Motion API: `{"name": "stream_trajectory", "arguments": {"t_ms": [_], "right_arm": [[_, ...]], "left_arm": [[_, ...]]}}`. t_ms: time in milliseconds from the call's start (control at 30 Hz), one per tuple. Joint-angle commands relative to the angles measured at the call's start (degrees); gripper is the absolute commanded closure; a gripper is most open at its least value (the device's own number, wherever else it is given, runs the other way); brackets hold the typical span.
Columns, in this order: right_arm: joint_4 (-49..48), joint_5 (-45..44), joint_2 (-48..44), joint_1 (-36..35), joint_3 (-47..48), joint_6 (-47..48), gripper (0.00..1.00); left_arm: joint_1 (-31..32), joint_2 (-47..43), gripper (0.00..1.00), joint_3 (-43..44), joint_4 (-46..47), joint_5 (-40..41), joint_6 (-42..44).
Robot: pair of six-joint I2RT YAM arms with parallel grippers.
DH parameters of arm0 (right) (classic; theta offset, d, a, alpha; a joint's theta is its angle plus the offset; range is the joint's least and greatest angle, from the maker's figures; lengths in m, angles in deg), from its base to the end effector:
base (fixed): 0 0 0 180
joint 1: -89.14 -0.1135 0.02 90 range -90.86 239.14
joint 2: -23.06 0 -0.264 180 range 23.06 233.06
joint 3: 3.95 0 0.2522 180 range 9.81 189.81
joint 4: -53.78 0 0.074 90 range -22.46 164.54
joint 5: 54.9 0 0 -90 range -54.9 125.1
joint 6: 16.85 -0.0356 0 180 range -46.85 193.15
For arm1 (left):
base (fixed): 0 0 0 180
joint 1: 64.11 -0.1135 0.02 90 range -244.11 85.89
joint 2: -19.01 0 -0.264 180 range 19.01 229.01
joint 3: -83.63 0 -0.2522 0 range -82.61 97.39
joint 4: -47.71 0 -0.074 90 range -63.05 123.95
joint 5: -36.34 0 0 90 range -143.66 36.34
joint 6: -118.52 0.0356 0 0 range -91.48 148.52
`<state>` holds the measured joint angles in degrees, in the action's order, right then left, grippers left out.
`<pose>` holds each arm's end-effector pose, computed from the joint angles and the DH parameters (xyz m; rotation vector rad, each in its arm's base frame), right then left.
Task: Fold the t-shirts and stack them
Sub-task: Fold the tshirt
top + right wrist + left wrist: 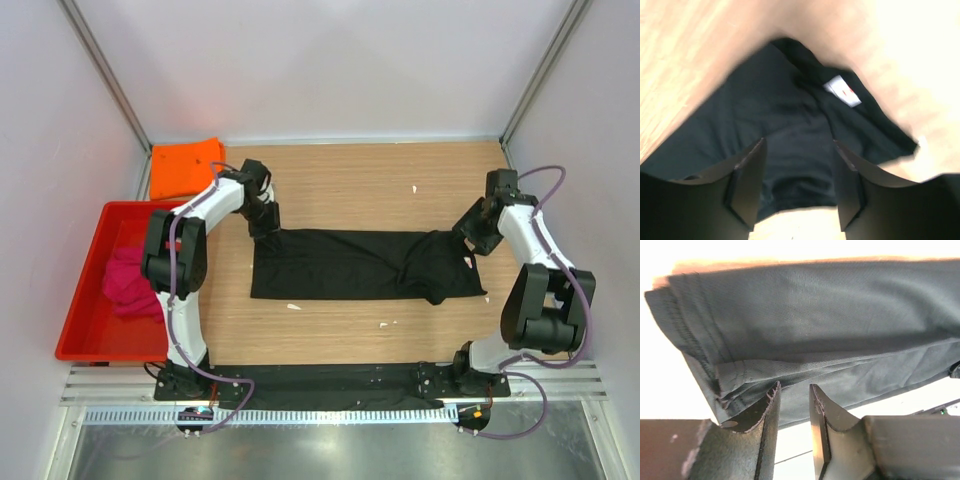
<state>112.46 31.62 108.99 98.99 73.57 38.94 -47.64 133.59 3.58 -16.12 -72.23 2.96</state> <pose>0.2887 -0.0523 0.2391 1.0426 2.5317 0.0358 0.3760 -0.1230 0.1843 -0.1894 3.0122 -0.5699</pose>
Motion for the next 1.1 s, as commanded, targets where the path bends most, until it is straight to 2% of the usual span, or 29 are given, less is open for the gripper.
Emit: {"name": "stream_trajectory", "arguments": {"t_ms": [0,67,167,500,633,800,933,1067], "right_arm": [[-8.4,5.0,3.2,1.4,3.2,9.7,0.43],[-10.4,6.0,4.7,2.1,3.6,11.0,0.49],[-11.8,8.1,6.8,2.6,4.0,12.0,0.54],[-13.5,11.6,10.3,2.7,4.4,11.8,0.53],[-13.2,11.2,12.2,2.6,6.2,10.3,0.65],[-10.3,10.1,14.7,2.7,9.1,9.6,0.62],[-10.4,11.0,14.7,2.7,8.7,9.5,0.61],[-10.3,11.5,15.2,2.7,8.8,9.9,0.62]], "left_arm": [[-1.0,-1.8,0.69,4.1,-2.1,2.5,1.0],[-1.9,-2.2,0.68,4.6,-2.1,2.5,0.3],[-3.5,-2.3,0.66,4.9,-2.0,1.8,-0.4],[-4.3,-1.6,0.67,3.5,-1.4,0.0,-1.4],[-4.6,-1.2,0.68,5.4,-3.1,3.0,-0.7],[-5.5,-0.5,0.63,7.4,-4.9,9.1,-0.9],[-7.0,0.8,0.63,9.3,-4.8,11.2,-1.2],[-7.9,4.5,0.74,11.5,-5.4,10.0,-1.6]]}}
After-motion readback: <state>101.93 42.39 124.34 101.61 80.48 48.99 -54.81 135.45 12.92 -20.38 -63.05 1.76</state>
